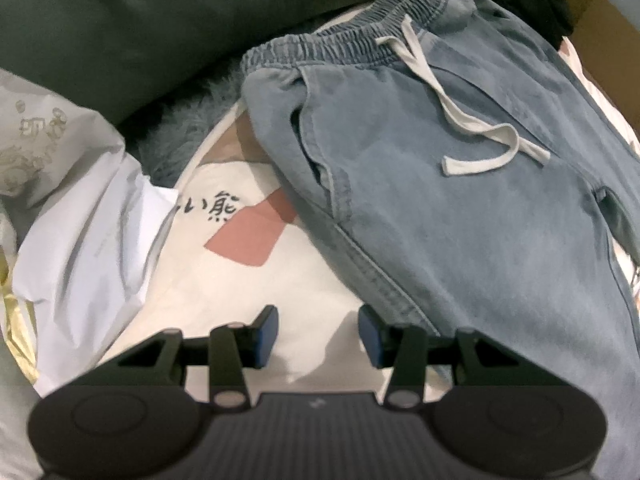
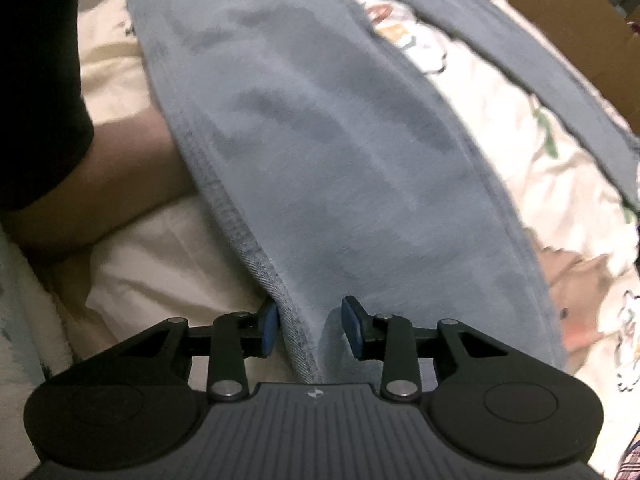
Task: Fold clothes
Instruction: 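Grasp the side seam of the jeans leg with the right tool, then grasp the waistband edge with the left tool while the right tool holds the seam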
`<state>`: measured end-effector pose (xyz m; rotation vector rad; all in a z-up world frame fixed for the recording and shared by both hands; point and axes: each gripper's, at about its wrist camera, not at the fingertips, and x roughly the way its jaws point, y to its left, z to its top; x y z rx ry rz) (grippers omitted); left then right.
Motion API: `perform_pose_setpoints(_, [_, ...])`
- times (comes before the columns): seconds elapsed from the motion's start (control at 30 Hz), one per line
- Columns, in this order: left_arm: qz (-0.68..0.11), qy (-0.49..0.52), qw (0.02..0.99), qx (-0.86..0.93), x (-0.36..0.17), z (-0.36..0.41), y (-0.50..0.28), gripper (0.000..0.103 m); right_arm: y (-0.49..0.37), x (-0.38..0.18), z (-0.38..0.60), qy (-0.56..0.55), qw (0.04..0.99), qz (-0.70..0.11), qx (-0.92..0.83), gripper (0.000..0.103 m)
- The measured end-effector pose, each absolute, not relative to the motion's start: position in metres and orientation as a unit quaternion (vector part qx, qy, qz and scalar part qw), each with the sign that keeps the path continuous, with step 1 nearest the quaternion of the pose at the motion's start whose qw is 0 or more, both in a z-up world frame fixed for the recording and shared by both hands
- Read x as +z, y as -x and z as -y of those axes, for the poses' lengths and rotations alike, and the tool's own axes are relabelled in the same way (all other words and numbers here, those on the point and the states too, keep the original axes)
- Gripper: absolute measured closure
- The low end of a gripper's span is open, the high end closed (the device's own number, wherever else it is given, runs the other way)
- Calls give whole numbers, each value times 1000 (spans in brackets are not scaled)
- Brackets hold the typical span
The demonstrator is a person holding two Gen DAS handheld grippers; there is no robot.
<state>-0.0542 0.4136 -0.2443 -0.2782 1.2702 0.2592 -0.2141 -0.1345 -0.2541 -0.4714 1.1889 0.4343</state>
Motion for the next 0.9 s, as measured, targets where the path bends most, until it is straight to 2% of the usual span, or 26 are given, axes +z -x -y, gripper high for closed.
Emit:
perform_pose_setpoints(0.03, [-589, 132, 788, 122, -244, -414, 54, 56, 213, -251, 136, 216, 783, -548, 200, 64])
perform_pose_setpoints(0.2, [-583, 145, 789, 125, -241, -416, 51, 56, 211, -259, 134, 216, 779, -548, 213, 79])
perform_pose_setpoints(0.37, [-581, 147, 791, 119, -239, -413, 48, 56, 211, -272, 133, 205, 772, -562, 214, 80])
perform_pose_setpoints(0.53, [-576, 184, 787, 122, -243, -416, 47, 56, 201, -269, 149, 134, 769, -592, 202, 99])
perform_pose_setpoints(0.9, [-546, 299, 771, 134, -254, -429, 47, 56, 185, -254, 167, 38, 772, -614, 159, 100])
